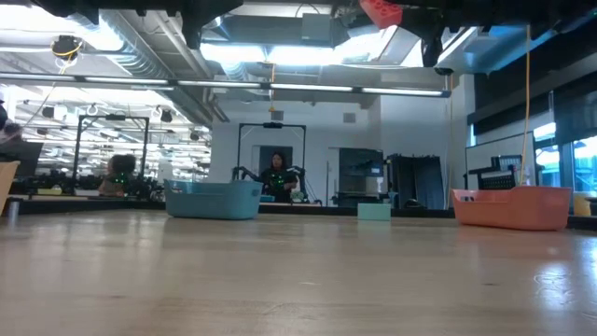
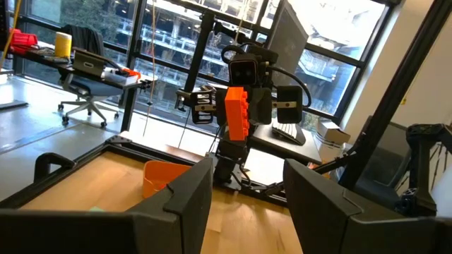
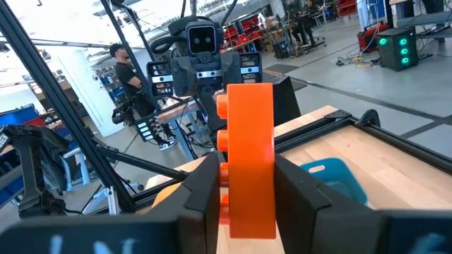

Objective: Sort & place blocks by color
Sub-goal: Put the top center orange 8 stud game piece into the orange bin

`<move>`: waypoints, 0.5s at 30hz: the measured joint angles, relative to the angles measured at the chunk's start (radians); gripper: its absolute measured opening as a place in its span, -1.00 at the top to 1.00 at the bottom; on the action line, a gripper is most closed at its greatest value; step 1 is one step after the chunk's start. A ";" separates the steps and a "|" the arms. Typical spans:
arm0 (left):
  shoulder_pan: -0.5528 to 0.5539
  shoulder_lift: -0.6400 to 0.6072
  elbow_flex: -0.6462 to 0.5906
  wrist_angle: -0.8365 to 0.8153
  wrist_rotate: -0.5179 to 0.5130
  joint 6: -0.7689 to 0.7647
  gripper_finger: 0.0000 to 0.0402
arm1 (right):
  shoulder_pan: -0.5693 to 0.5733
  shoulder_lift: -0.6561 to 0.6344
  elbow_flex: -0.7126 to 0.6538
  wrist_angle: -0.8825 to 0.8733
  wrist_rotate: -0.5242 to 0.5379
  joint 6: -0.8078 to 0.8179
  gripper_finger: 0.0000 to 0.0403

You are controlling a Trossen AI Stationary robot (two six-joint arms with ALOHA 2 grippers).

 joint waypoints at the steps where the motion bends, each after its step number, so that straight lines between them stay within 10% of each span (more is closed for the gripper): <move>1: 0.000 0.000 0.000 0.000 0.000 0.000 0.17 | 0.000 0.000 0.000 0.000 0.000 0.000 0.52; 15: 0.000 0.000 0.000 0.003 0.019 -0.015 0.17 | 0.000 0.000 0.000 0.000 -0.002 -0.013 0.52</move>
